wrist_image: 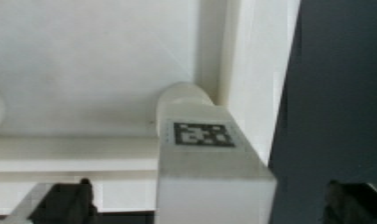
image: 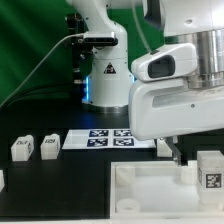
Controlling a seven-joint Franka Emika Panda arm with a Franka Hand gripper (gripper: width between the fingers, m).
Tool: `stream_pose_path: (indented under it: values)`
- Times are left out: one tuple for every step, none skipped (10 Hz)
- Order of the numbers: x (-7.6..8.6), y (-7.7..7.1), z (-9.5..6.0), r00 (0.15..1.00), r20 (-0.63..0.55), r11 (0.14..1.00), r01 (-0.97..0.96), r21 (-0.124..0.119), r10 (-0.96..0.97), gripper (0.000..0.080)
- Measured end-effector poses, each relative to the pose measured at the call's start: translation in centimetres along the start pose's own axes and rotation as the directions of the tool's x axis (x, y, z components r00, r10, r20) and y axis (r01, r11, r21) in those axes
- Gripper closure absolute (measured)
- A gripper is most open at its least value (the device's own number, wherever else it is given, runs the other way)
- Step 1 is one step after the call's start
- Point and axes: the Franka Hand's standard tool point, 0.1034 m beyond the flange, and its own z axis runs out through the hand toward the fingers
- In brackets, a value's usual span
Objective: Assemble one leg
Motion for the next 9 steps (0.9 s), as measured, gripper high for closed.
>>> stream_pose_path:
  values:
    - [0.42, 0.04, 0.41, 1.000, -0.005, 1.000, 0.000, 0.000, 0.000, 0.0150]
    - [0.34, 0.06, 0.86, 1.000, -0.023, 1.000, 0.000, -0.003, 0.000, 0.0150]
    - [0.04, -0.06, 1.21, 1.000, -0.020, 1.000, 0.002, -0.004, -0.002, 0.0150]
    - [0.06, -0.01, 1.38, 1.000, -0.025, 1.000, 0.001, -0.004, -0.001, 0.0150]
    - [0.06, 0.02, 1.39, 1.000, -0.025, 1.000, 0.001, -0.005, -0.001, 0.0159]
    - [0.06, 0.03, 1.40, 1.000, -0.025, 1.000, 0.001, -0.005, -0.001, 0.0159]
    - [0.06, 0.02, 1.40, 1.000, -0.025, 1.000, -0.017, -0.004, 0.017, 0.0334]
    - [0.07, 0.05, 1.40, 0.998, -0.026, 0.998, -0.057, -0.003, 0.057, 0.0512]
    - [0.07, 0.09, 1.40, 0.998, -0.026, 0.999, -0.053, -0.003, 0.053, 0.0512]
